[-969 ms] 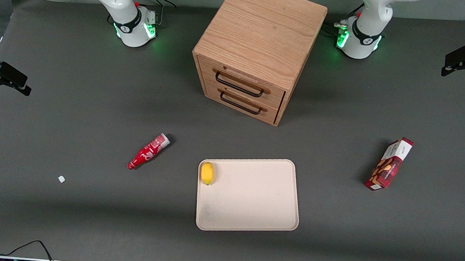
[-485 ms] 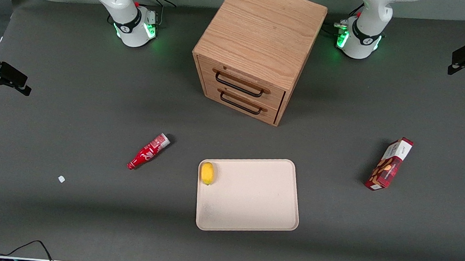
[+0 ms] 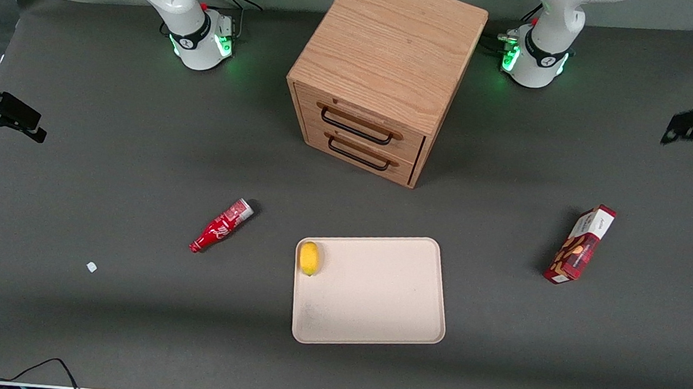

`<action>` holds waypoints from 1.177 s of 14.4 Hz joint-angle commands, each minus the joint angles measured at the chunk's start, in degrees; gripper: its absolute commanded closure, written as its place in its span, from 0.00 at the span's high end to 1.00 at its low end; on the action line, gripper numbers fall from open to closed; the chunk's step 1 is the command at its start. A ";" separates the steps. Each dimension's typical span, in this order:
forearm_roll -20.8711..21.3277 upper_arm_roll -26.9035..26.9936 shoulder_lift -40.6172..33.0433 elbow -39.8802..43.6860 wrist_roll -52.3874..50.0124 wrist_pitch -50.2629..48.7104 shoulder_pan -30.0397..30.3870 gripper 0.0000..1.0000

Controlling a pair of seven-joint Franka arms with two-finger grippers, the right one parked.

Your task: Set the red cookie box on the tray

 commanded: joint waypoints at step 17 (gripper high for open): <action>-6.17 0.22 19.19 -23.03 9.38 51.14 0.17 1.00</action>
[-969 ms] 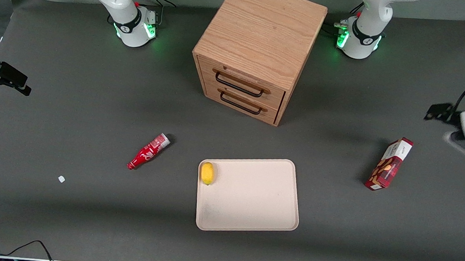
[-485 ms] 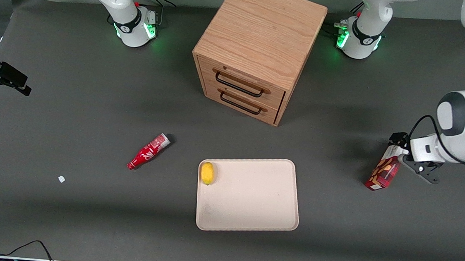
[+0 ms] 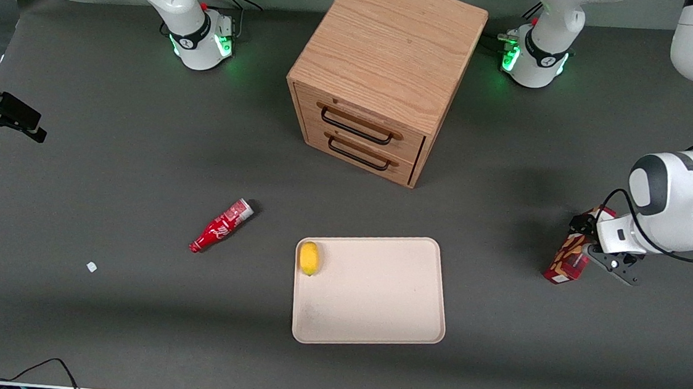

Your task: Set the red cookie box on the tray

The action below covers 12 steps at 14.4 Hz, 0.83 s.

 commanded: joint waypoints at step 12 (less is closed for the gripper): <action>-3.75 0.30 -0.89 -0.14 1.40 -0.80 0.05 0.00</action>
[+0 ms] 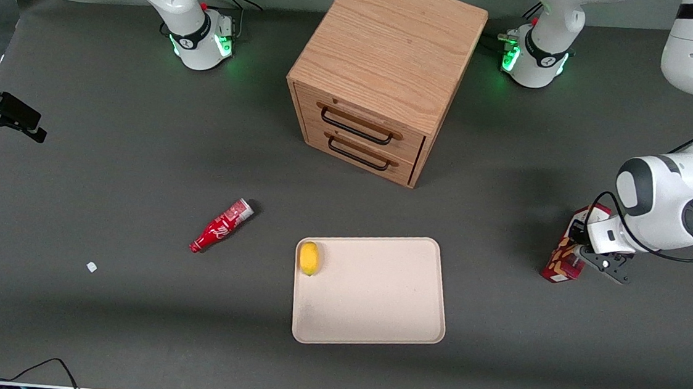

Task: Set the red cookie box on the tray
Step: 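Close the left gripper on the end of the red cookie box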

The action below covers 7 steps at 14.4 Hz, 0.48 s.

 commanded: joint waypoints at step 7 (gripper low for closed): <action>-1.14 0.15 -8.77 19.48 -7.34 -33.00 0.04 0.00</action>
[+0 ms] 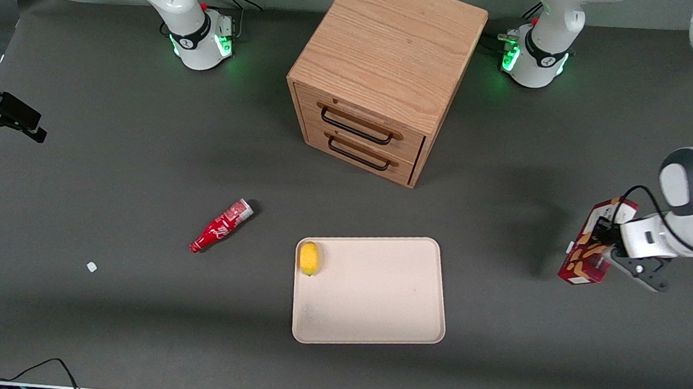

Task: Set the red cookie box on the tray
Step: 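Close the left gripper on the end of the red cookie box, then lift the red cookie box upright with the left gripper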

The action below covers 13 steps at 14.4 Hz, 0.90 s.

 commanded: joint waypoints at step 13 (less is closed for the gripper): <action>2.93 -28.61 2.00 27.10 -62.73 -22.99 -0.54 0.00</action>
